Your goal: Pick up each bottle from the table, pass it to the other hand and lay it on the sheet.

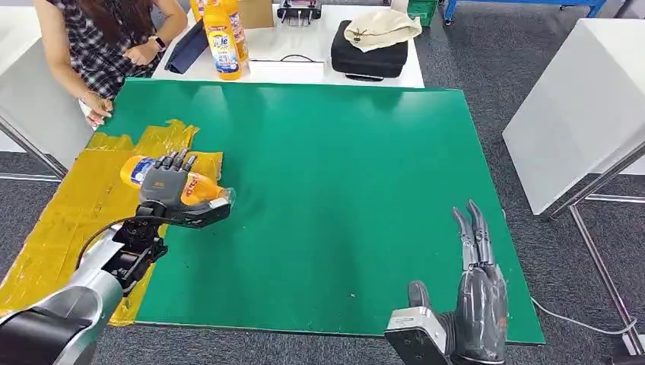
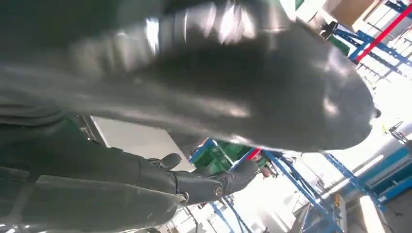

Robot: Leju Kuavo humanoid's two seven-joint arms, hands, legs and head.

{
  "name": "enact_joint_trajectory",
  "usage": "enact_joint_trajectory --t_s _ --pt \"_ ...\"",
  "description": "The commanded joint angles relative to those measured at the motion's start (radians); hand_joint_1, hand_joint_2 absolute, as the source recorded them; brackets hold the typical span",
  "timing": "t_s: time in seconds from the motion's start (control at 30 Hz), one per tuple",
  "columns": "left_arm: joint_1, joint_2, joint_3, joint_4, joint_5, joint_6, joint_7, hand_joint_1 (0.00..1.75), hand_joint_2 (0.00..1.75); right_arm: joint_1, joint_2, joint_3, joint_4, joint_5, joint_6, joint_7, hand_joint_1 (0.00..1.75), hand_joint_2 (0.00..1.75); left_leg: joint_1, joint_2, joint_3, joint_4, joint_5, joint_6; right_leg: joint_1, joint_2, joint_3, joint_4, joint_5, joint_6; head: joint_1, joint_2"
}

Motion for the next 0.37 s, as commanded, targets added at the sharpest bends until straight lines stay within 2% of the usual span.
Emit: enact_joint_trajectory --t_s 0.03,0.13,0.17,0.2,0.23,0.3,0.33,0.37 --pt "-0.026 -0.015 0.070 0.028 -0.001 0.036 0.002 0.00 0.00 -0.030 0.012 -0.007 0.045 0.000 0.023 -0.009 0.00 0.00 0.000 0.001 0.004 0.000 -0.001 0.000 0.000 -0.001 0.004 -0.001 -0.001 0.000 0.000 0.000" --pt "-0.027 -0.027 0.203 -0.002 0.127 0.151 -0.103 0.00 0.00 -0.020 0.021 -0.019 0.043 0.002 0.012 -0.015 0.00 0.00 0.000 0.001 0.011 0.000 -0.005 0.000 0.000 -0.003 0.012 0.000 -0.005 0.001 0.000 0.000" --pt "-0.042 -0.057 0.356 -0.046 0.311 0.252 -0.296 0.00 0.00 -0.018 0.030 -0.035 0.037 0.002 -0.016 -0.017 0.00 0.00 0.000 0.000 0.005 0.000 -0.002 0.000 0.000 -0.002 0.005 0.000 -0.002 0.001 0.000 0.000" --pt "-0.056 -0.079 0.448 -0.095 0.443 0.266 -0.430 0.00 0.00 -0.019 0.035 -0.047 0.033 -0.007 -0.030 -0.025 0.00 0.00 0.000 0.000 0.007 0.000 -0.003 0.000 0.000 -0.003 0.008 0.000 -0.004 0.001 0.000 0.000" --pt "-0.061 -0.112 0.520 -0.206 0.588 0.208 -0.540 0.00 0.00 -0.020 0.042 -0.065 0.027 -0.021 -0.037 -0.042 0.00 0.00 0.000 -0.002 0.001 0.001 -0.001 0.000 0.001 -0.004 0.002 0.000 -0.002 0.001 0.000 0.000" --pt "-0.023 -0.140 0.511 -0.379 0.662 0.115 -0.513 0.00 0.00 -0.019 0.054 -0.084 0.021 -0.026 -0.032 -0.059 0.00 0.00 0.001 -0.008 0.002 0.004 -0.002 0.001 0.001 -0.010 0.005 0.002 -0.005 0.001 0.000 0.000" --pt "0.013 -0.205 0.563 -0.583 0.977 -0.177 -0.610 0.00 0.00 -0.029 0.072 -0.116 0.018 -0.052 -0.087 -0.094 0.00 0.00 0.001 -0.007 0.001 0.004 -0.002 0.001 0.001 -0.009 0.004 0.002 -0.004 0.001 0.000 0.000" --pt "0.054 -0.222 0.516 -0.712 0.990 -0.190 -0.519 0.00 0.00 -0.036 0.077 -0.140 0.013 -0.069 -0.072 -0.113 0.00 0.00 0.000 -0.006 0.000 0.002 -0.001 0.001 0.001 -0.008 0.002 0.001 -0.003 0.001 0.001 0.000"
